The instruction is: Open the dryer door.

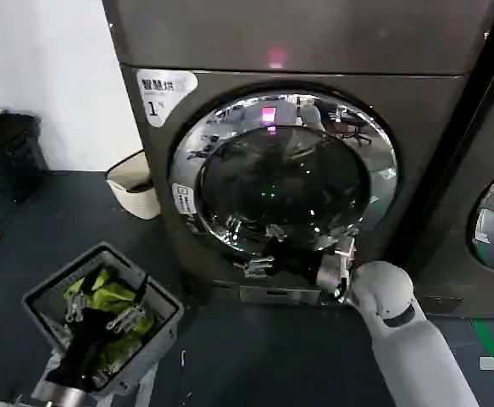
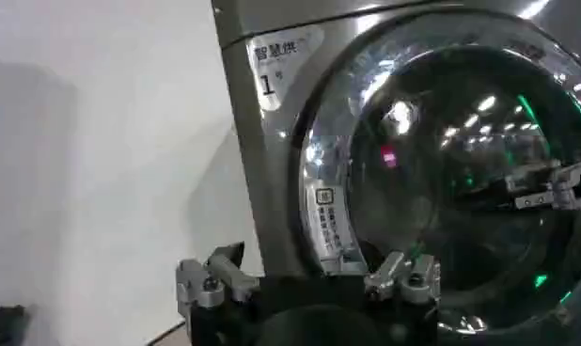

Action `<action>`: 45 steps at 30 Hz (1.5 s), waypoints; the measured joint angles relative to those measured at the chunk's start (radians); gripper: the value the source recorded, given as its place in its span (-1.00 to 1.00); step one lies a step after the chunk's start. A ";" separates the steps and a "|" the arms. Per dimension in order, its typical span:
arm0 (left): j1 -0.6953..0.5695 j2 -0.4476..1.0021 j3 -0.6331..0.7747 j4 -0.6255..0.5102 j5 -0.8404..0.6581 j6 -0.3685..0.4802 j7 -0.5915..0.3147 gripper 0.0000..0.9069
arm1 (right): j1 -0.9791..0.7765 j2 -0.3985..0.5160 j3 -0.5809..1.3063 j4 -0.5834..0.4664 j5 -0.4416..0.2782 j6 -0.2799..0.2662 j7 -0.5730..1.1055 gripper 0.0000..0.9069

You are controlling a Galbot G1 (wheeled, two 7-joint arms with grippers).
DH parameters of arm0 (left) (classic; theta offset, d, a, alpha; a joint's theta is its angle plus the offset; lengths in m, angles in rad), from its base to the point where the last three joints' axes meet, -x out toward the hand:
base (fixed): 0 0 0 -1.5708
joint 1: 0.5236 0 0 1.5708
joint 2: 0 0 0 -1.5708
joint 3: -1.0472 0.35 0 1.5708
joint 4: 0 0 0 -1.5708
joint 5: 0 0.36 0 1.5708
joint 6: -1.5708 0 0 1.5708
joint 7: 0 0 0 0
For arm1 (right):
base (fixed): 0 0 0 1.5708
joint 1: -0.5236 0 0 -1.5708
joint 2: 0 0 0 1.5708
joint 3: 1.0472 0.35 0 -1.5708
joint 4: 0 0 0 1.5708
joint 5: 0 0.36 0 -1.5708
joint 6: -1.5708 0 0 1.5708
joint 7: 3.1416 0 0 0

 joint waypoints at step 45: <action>-0.088 0.080 -0.099 0.082 -0.218 0.176 0.067 1.00 | 0.278 0.139 -0.206 -0.399 -0.003 0.123 -0.197 1.00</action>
